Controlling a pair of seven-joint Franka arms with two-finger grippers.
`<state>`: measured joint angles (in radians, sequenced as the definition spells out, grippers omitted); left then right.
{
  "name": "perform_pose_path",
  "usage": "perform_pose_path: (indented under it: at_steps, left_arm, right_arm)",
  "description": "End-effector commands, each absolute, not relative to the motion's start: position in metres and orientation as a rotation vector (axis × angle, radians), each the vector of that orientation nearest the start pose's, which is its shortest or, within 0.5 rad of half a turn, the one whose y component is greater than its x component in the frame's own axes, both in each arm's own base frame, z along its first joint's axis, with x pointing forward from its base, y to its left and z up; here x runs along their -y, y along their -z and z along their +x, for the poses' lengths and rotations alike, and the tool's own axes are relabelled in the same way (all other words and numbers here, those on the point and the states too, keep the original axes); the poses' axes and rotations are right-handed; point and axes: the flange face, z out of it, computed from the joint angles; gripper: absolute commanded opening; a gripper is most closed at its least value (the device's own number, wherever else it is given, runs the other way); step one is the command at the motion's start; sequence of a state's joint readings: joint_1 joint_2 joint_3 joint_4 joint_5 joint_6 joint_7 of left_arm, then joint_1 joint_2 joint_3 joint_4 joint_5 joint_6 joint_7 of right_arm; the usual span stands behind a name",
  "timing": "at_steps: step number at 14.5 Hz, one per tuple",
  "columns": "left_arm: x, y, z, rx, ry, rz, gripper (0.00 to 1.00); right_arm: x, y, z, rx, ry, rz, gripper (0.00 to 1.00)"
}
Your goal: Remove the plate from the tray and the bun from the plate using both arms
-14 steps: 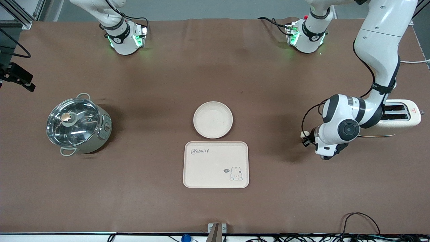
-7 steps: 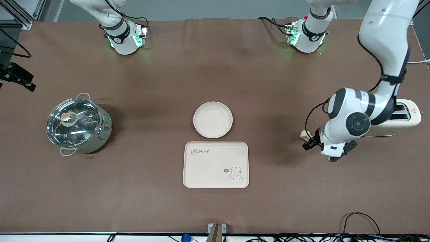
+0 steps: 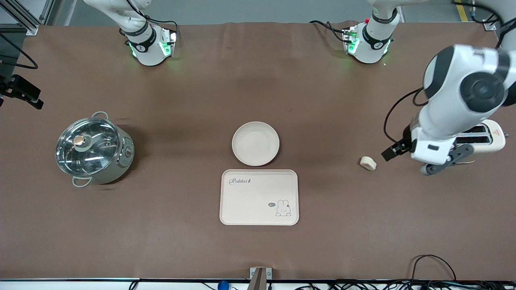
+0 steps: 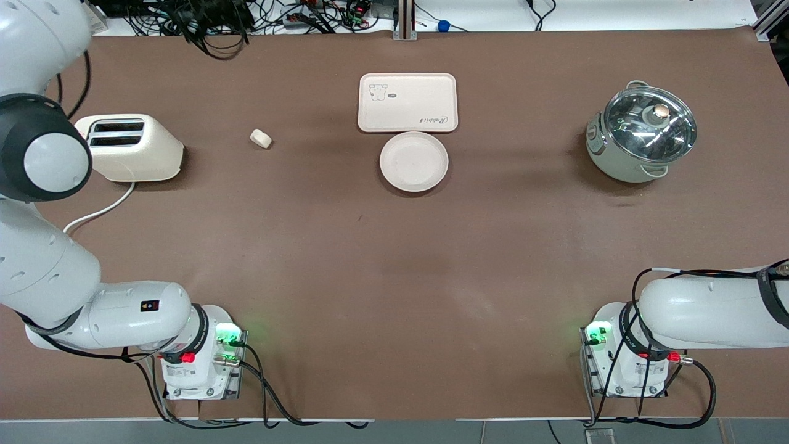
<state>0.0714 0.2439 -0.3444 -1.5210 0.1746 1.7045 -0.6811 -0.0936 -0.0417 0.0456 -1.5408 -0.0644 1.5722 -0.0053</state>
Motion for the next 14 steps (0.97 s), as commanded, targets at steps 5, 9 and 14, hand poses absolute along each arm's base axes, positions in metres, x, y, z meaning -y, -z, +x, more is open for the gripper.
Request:
perform_pose_path:
  at_steps: [5,9,14]
  left_arm:
    - [0.098,-0.635,0.588,0.216,0.018,-3.122,1.0]
    - [0.092,-0.678,0.559,0.075,0.1,-3.172,1.0]
    - [0.072,-0.694,0.537,0.029,0.079,-3.15,1.0]
  right_arm:
    - [0.034,-0.664,0.54,-0.069,0.11,-3.212,1.0]
    - [0.035,-0.66,0.54,-0.071,0.095,-3.211,1.0]
    - [0.028,-0.665,0.539,-0.049,0.11,-3.213,1.0]
